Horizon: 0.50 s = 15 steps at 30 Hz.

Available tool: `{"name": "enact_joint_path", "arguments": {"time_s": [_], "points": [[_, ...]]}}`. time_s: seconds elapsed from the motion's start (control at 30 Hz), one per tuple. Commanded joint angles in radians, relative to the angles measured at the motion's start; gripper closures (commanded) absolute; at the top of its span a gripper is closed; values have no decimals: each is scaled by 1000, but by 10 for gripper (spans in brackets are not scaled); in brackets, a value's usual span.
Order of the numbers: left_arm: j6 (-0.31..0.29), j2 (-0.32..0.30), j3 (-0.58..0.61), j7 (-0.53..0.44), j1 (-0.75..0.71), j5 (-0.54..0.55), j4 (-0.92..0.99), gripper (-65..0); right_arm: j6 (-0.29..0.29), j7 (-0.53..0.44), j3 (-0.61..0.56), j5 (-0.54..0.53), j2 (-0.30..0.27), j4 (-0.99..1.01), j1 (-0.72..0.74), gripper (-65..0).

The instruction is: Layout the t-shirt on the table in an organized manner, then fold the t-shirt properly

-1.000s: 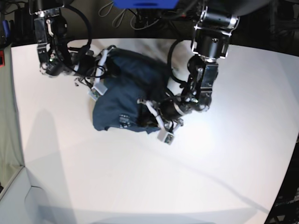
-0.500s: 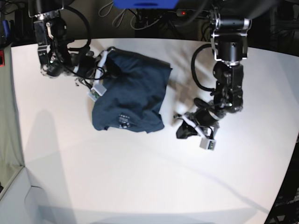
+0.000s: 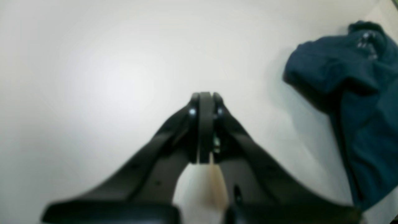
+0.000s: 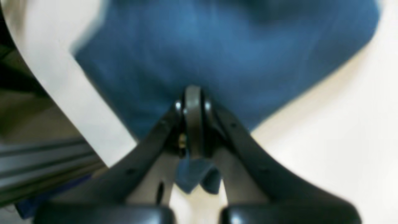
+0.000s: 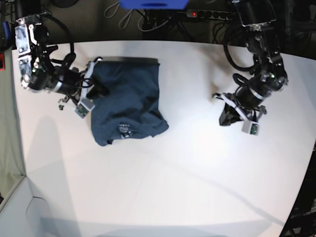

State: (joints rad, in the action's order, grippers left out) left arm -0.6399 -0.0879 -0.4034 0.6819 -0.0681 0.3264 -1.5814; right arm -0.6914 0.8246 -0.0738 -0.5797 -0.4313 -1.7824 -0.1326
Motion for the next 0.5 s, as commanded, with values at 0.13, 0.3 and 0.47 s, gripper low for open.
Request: {"name": "enact_joint_path", "arguments": {"time_s": [0.13,0.3,0.47], "points": [[-5,-10,-68,94,-60,23,-182,0,-7,48,127,-18,12,-121,-52,0],[-7,-10,-125,281,-194,15,-363,0,-7,88,288,-18,19,-195,-192,0],[-7,-10,-125,384,-376,14,-429,0,-7,89,374,-16,13,-227,-384,0]]}}
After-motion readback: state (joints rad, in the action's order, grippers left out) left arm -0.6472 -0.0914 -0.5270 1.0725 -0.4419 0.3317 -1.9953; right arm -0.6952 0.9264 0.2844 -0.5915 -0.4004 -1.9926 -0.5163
